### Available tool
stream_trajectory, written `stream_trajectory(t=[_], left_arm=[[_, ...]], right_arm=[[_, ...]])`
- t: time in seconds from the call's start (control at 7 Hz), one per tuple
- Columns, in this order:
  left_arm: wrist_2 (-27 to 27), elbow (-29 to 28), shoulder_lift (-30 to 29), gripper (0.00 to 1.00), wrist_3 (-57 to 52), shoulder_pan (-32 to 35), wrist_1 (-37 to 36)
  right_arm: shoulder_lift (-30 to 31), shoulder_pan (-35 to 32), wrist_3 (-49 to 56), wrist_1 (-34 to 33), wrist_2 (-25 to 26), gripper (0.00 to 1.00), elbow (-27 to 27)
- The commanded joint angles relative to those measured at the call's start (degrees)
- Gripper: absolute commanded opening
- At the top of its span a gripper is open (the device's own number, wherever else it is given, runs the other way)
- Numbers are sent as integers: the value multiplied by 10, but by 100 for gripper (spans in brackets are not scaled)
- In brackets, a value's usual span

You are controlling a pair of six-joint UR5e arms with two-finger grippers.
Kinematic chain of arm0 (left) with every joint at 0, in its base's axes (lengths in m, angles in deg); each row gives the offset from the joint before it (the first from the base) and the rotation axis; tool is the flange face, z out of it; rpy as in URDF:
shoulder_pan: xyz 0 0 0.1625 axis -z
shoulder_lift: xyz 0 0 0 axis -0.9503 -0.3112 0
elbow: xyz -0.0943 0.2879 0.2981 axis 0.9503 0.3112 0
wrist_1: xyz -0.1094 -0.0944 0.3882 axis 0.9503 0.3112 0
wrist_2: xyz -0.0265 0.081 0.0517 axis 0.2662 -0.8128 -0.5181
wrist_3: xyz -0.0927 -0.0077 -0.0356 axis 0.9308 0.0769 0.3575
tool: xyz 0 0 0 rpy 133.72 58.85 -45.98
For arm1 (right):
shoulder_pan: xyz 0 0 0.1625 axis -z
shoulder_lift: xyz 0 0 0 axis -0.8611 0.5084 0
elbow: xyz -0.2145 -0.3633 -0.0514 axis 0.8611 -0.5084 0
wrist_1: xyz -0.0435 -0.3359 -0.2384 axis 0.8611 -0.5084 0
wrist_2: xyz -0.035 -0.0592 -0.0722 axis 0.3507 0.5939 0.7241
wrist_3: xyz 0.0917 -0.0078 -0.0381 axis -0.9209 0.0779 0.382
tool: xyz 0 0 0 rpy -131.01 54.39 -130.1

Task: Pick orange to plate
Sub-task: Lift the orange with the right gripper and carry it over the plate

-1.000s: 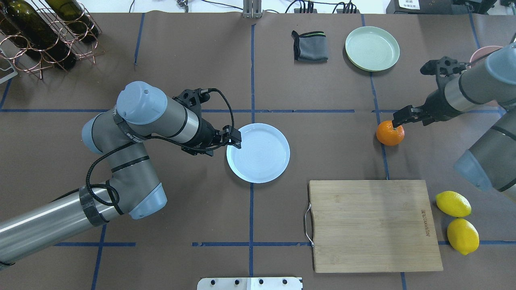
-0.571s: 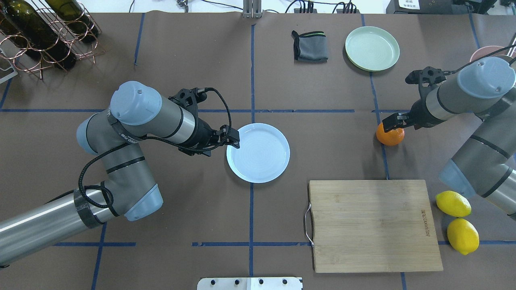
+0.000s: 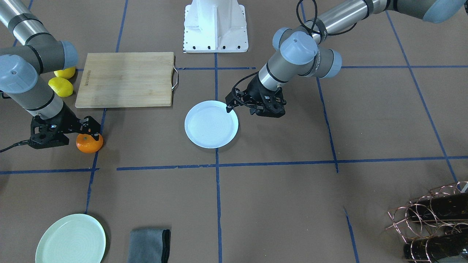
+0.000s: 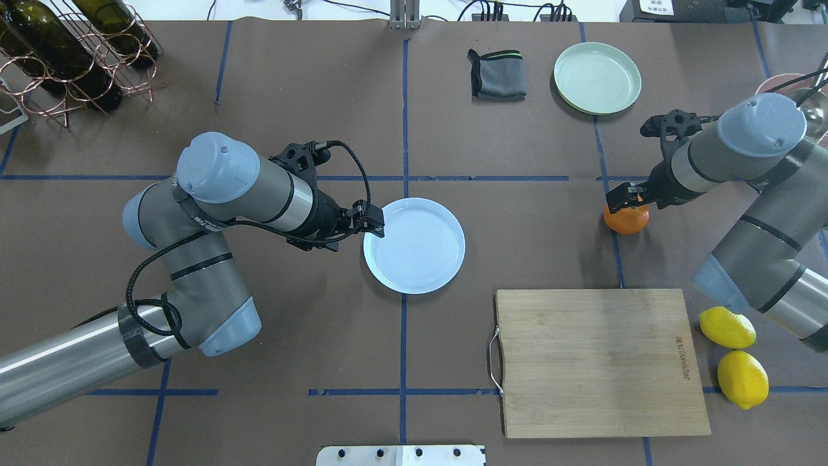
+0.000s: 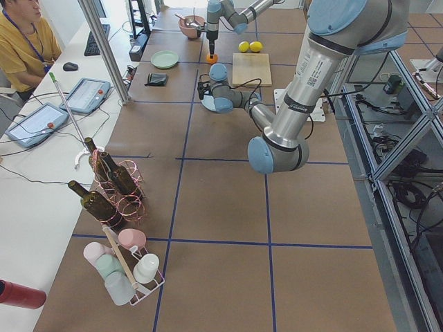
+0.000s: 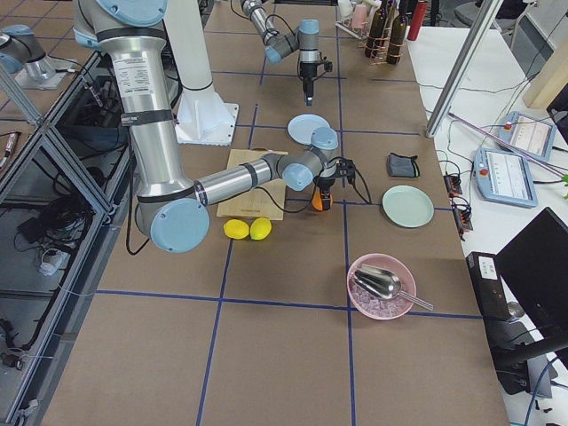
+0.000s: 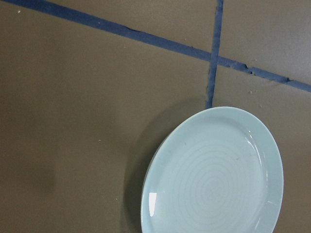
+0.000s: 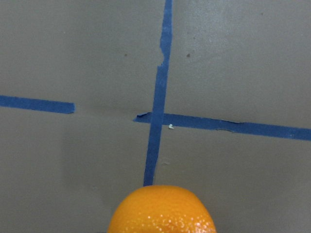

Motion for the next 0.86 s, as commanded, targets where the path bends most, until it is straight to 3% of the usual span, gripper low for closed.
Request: stream_trajectory(t=[0.0, 0.29, 0.57, 0.71], left_arm=[[0, 0, 0, 95, 0, 0, 0], [0, 1, 0, 96, 1, 0, 0], [0, 1, 0, 96, 1, 0, 0], [-1, 4, 1, 96, 1, 1, 0]], right_arm=[[-1, 3, 0, 2, -1, 100, -4], [-1, 7, -3, 56, -2, 100, -33], [-1, 12, -3, 57, -3, 98, -40], [-1, 12, -6, 57, -3, 47, -38]])
